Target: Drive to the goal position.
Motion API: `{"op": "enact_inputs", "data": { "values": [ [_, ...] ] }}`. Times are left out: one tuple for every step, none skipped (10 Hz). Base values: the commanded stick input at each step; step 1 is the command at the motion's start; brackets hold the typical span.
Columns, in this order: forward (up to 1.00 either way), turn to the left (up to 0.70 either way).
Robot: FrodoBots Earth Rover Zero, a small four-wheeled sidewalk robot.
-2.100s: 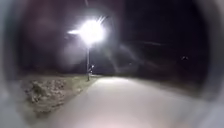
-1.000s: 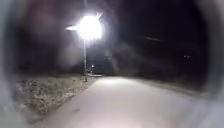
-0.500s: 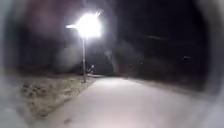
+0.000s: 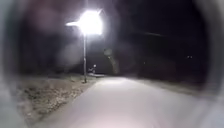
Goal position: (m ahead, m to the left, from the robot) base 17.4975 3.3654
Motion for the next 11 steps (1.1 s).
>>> {"op": "enact_inputs", "data": {
  "values": [
    [0.7,0.0],
    [0.7,0.0],
    [0.7,0.0],
    [0.7,0.0],
    [0.7,0.0],
    [0.7,0.0],
    [0.7,0.0],
    [0.7,0.0],
    [0.7,0.0],
    [0.7,0.0],
    [0.7,0.0]
  ]
}}
